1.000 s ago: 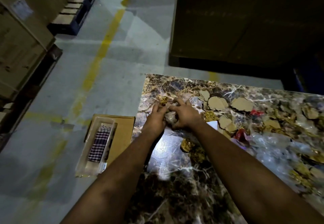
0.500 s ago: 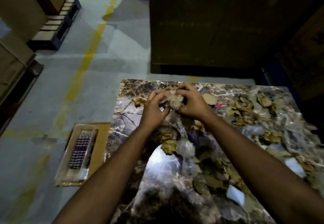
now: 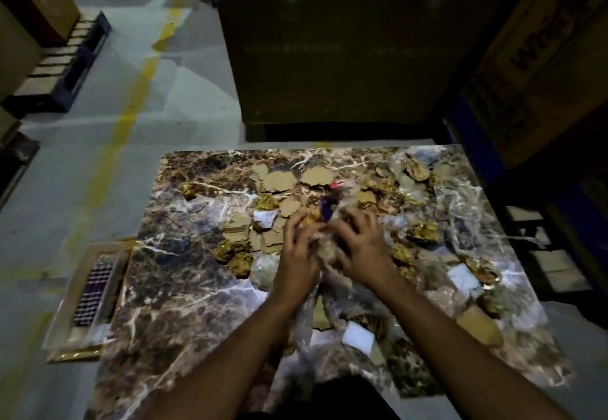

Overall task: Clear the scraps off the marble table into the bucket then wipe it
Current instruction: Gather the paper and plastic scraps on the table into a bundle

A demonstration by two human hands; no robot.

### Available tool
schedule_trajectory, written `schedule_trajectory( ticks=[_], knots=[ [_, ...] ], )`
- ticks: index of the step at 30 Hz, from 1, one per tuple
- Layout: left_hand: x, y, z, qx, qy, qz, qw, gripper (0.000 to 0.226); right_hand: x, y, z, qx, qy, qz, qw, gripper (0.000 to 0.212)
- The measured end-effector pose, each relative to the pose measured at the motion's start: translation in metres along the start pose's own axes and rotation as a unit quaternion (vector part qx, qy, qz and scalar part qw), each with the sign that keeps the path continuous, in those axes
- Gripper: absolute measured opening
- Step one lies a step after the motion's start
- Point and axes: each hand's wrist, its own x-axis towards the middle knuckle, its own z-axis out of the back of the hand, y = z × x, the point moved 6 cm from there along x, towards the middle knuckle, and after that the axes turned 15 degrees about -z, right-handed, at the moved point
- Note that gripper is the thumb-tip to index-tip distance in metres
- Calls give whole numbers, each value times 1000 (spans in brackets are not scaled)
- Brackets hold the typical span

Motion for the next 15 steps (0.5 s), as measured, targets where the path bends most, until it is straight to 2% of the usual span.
schedule_trajectory(
  ticks=[3,5,8,10,12,15],
  knots=[
    [-29,11,-31,83,67,21,994,42,-16,-17,-34,-49,91,-14,995,79],
    [-42,22,-43,135,103,71,983,44,-21,-24,-48,-55,151,-36,986,78],
    [-48,35,-53,153,131,128,971,59,-17,-24,-54,-38,190,-18,981,73],
    [-46,41,-55,147,131,130,972,55,-9,-26,-50,-28,228,1,973,75],
    [-40,39,-51,147,128,120,973,46,-1,-28,-40,-17,240,22,970,79],
    [-28,29,-39,140,102,108,979,46,6,-35,-17,27,217,45,975,77]
  ],
)
